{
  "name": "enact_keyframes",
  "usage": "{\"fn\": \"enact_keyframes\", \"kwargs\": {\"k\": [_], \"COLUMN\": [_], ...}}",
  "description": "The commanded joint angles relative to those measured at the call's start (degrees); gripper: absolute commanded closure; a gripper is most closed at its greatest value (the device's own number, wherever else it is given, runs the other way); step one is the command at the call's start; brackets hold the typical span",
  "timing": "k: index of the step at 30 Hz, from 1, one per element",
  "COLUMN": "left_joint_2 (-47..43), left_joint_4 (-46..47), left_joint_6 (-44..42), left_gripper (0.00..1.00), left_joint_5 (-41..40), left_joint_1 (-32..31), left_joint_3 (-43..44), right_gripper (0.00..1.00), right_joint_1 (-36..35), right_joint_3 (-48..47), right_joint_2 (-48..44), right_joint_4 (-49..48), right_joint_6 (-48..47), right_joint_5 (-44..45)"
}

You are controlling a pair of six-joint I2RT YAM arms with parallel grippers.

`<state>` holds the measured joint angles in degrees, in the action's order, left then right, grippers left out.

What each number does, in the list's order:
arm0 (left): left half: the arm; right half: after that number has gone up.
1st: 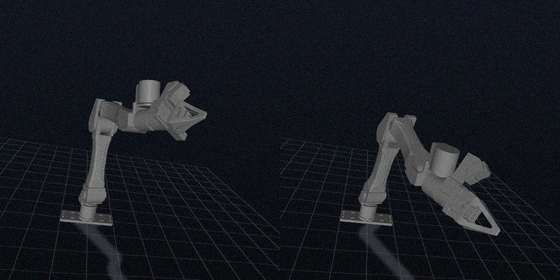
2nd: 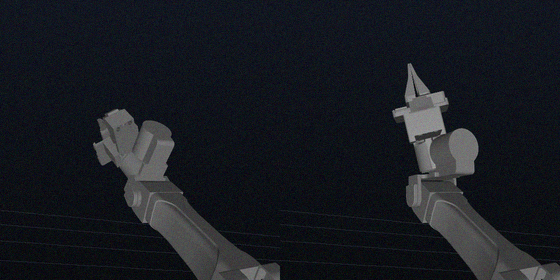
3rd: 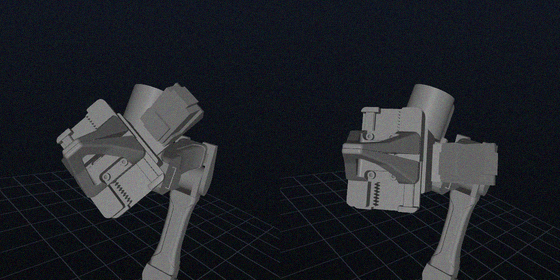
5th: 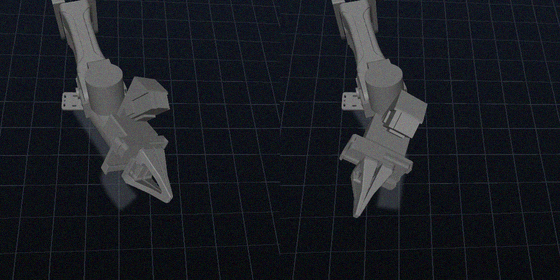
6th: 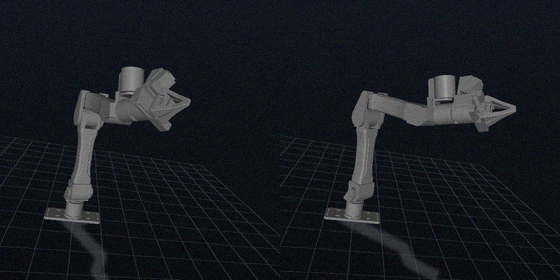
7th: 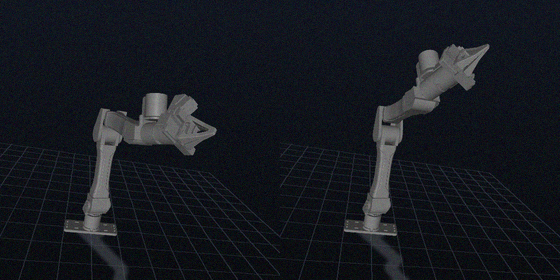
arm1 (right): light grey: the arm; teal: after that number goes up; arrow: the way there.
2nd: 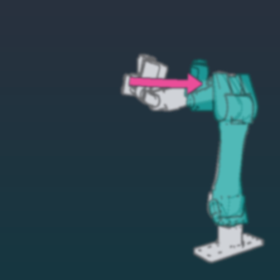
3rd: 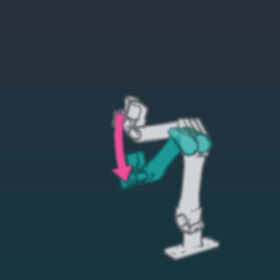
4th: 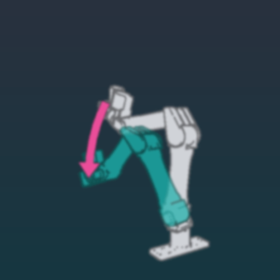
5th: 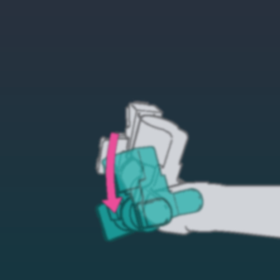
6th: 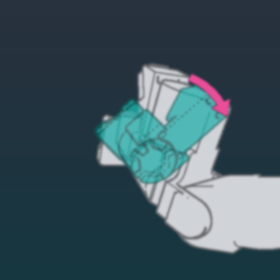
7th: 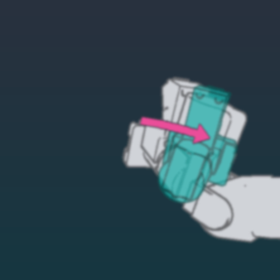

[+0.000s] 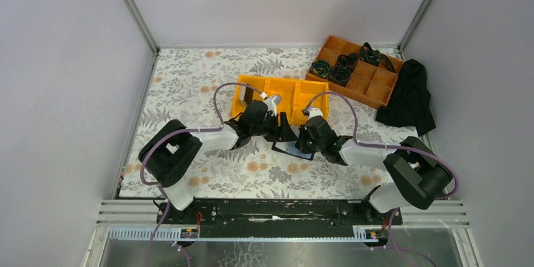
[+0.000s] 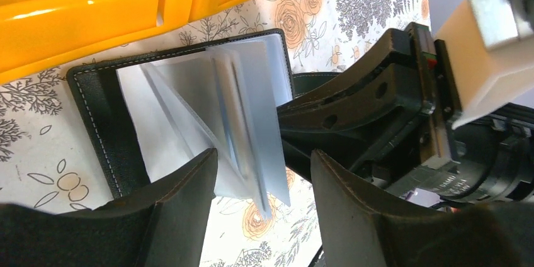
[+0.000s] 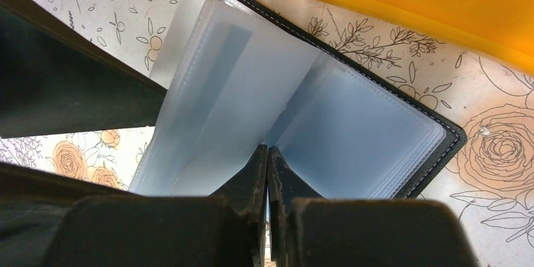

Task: Take the credit cards out of the card holder

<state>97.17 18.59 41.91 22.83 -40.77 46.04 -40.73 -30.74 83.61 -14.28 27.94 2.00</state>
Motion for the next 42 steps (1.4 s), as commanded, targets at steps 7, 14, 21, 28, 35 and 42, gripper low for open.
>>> {"fn": "enact_keyframes", "kwargs": {"k": [7,14,21,28,35,42], "left_joint_2": [3.12,2.93,2.95,5.30,5.87,4.16], "left_joint_4": [4.69,4.39,4.72,4.19,3.73,1.63], "left_joint_6": [1.33,1.02,0.90,0.61,0.97,0.02], "left_gripper": [0.37,0.40,0.42,0.42,0.42,0.43], "left_joint_5": [3.89,4.07,4.16,5.77,5.65,3.17], "left_joint_1": [-0.32,-0.36,-0.44,-1.78,-4.66,-3.53], "left_joint_3": [2.42,3.30,3.00,4.71,5.64,4.54], "right_gripper": [0.96,0.95,0.93,0.90,0.87,0.86], "right_joint_1": [0.29,1.35,1.44,1.44,1.45,1.44], "right_joint_3": [0.48,1.43,0.48,0.37,0.42,0.97], "right_joint_2": [-0.77,-8.36,-17.15,-22.23,-22.43,-18.15], "right_joint_4": [-0.65,3.12,11.60,14.82,14.88,12.49], "right_joint_6": [0.44,0.71,1.56,2.77,2.90,3.43], "right_joint_5": [-0.36,0.66,7.49,12.52,13.93,11.85]}}
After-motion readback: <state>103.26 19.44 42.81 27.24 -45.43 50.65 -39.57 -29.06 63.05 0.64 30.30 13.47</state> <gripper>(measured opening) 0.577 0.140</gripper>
